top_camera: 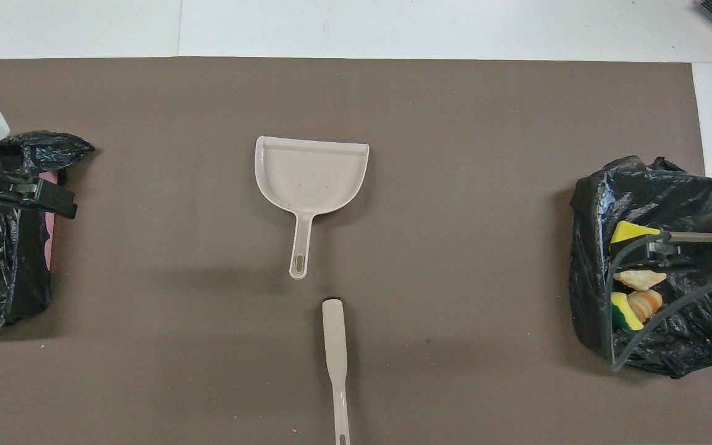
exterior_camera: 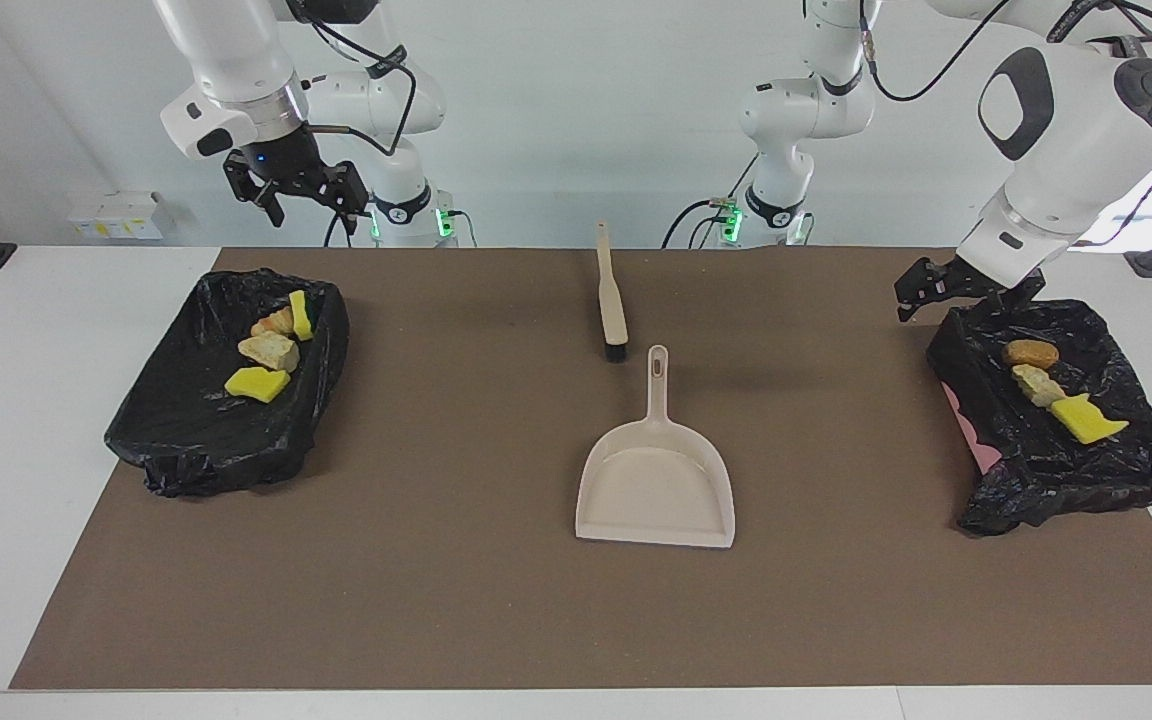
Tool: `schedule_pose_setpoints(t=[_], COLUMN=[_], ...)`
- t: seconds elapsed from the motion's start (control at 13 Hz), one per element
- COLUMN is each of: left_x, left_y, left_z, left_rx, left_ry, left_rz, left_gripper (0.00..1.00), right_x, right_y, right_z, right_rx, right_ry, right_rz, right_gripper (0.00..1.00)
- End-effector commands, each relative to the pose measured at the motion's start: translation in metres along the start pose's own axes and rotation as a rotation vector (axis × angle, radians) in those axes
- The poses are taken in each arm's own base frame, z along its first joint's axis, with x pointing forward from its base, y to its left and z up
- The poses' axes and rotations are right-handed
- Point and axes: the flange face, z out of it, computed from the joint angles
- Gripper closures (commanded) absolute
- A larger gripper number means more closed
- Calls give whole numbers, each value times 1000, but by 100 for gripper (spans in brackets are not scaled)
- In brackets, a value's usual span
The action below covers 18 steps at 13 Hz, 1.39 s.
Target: Sweep and dump trash in bin
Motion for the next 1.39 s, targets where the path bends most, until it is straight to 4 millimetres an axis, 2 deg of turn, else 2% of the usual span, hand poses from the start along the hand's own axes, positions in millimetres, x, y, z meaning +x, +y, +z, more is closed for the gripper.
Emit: schedule_pose_setpoints(t=[0.0,0.15,0.31,0.46,0.69,0.85,1.0,1.23,1.31], left_x=[-4,-5,-5,-5,-6,-6,-7,-7,-7], left_y=[-2,-4,-4,-4,-4,-4,-4,-4,-4], left_z=[-15,-17,-16,-16,-16,-14,-15,-14,-15], left_rx=[1,1,3,3,3,3,3,3,3], left_ry=[-9,-10,-8,-8,-8,-10,-10,-11,-10], left_rz=[11,13,13,11,11,13,13,11,11], left_gripper=[0,0,0,0,0,0,0,0,0], right_x=[2,2,1,1,16,29,49,64,70], right_y=[10,27,56,77,103,123,135,174,177], right_z=[0,6,16,38,66,99,142,208,226], right_rx=[-12,-15,-13,-10,-1,4,11,25,29], right_ry=[-6,-14,17,63,109,96,77,39,68], right_rz=[-3,29,86,133,187,229,254,327,338], right_gripper=[0,0,0,0,0,0,0,0,0])
